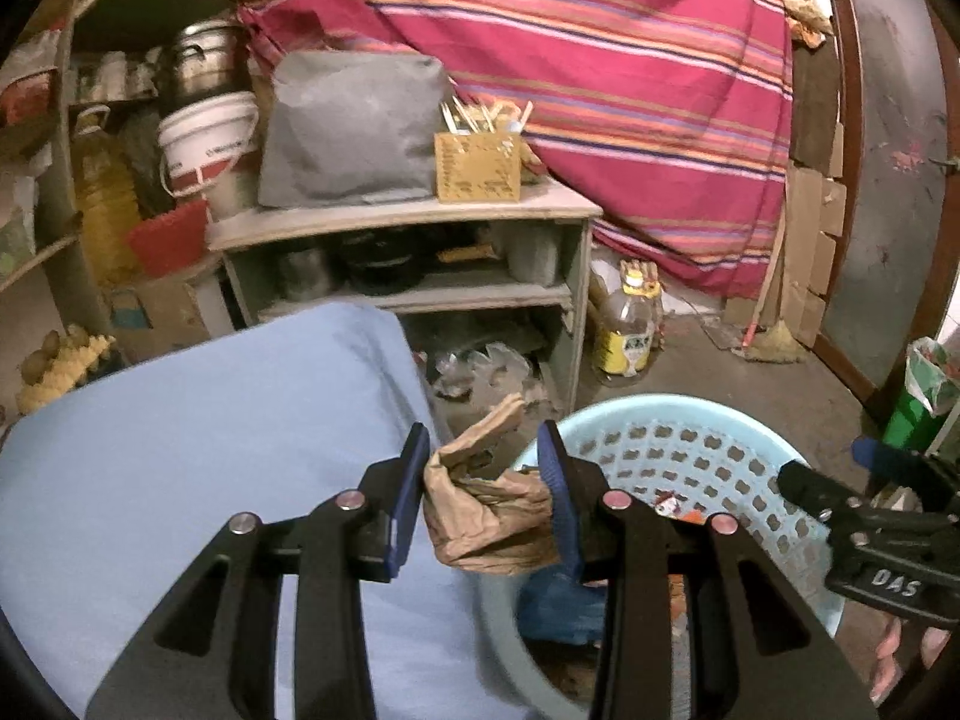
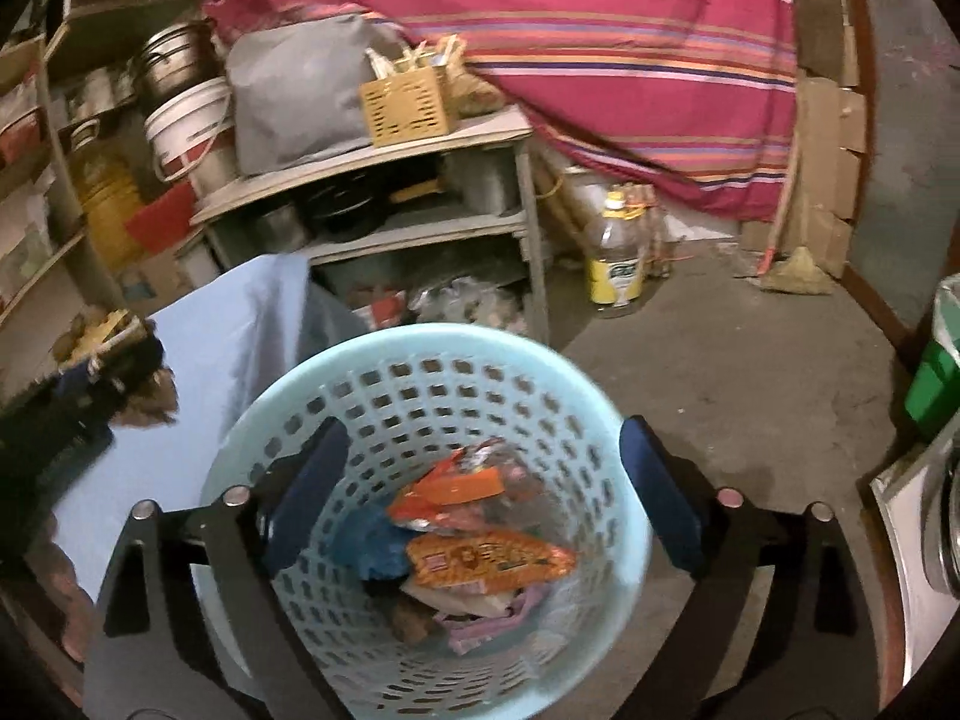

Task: Collect trash

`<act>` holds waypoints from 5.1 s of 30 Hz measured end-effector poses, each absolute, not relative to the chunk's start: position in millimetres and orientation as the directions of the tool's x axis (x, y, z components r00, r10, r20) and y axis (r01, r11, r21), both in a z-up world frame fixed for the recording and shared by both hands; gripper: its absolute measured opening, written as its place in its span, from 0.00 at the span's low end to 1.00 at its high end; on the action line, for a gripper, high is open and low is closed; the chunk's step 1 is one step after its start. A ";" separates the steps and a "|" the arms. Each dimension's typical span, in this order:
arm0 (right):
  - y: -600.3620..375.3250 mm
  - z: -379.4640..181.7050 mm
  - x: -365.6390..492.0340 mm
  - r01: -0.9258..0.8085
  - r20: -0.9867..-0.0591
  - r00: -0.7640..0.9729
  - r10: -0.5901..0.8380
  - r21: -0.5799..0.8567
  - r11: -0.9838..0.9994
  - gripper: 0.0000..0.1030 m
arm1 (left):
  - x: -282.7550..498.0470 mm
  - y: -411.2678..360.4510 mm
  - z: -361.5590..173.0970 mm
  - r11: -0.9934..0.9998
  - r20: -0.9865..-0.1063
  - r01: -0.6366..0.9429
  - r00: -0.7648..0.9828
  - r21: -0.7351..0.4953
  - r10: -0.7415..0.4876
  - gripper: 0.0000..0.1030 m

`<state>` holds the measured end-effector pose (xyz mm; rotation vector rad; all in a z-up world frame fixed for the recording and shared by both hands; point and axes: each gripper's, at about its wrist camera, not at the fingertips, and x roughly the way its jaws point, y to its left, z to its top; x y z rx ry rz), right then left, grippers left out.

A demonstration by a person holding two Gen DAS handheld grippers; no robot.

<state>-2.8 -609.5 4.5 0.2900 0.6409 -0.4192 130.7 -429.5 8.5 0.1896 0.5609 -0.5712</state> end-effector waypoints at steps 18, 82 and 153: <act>-622.0 5.5 -8.2 0.523 -0.630 0.708 -0.318 0.166 0.836 0.92 | 137.8 -452.7 -11.0 0.792 -0.606 0.606 0.607 -0.065 -0.514 0.67; -310.6 20.3 -115.2 0.268 -0.398 0.883 -0.250 -0.011 0.963 0.96 | -38.3 -89.8 16.6 0.967 -0.370 0.248 0.905 0.056 -0.210 0.96; -286.6 23.2 -111.3 0.225 -0.384 0.897 -0.221 -0.035 0.974 0.96 | -43.5 -75.1 13.6 0.977 -0.359 0.204 0.918 0.058 -0.170 0.96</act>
